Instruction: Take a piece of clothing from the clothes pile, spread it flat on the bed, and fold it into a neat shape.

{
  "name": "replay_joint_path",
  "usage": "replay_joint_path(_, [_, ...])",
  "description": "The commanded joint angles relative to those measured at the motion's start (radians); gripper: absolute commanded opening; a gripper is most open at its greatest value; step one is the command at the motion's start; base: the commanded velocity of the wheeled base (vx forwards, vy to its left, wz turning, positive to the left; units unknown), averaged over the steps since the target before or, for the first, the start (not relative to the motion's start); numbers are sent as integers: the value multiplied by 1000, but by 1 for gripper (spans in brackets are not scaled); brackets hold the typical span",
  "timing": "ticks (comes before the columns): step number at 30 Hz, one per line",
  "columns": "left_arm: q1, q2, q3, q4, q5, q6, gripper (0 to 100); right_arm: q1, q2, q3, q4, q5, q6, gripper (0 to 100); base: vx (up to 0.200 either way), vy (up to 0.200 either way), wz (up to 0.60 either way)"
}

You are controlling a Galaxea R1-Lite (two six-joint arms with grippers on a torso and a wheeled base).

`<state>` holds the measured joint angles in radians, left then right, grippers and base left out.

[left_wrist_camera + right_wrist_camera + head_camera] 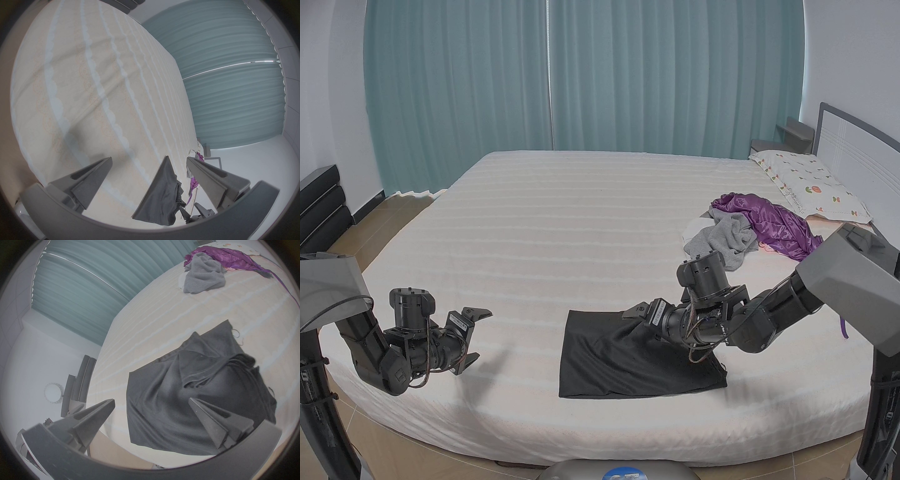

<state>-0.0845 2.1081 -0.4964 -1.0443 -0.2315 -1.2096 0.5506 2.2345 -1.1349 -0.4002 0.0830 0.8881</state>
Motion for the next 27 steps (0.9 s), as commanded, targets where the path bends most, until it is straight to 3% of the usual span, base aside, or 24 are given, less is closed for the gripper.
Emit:
replay_joint_path(1, [0,4,-1,0,1,-1,100,17,70,-52,1,-3,2,100,0,0,0])
replay_joint_path(11, [0,4,-1,0,1,-1,100,-34,169,-125,9,-62,-12,100,0,0,0])
replay_joint_path(13, [0,6,-1,0,1,1,100,-106,169,-126,-2,-78,-26,100,0,0,0])
replay_joint_path(18, [0,6,-1,0,1,1,100,-198,165,-120,-23,-89,-49,100,0,0,0])
replay_joint_path(27, [0,6,-1,0,3,1,100,-302,154,-59,-123,-95,-86,100,0,0,0])
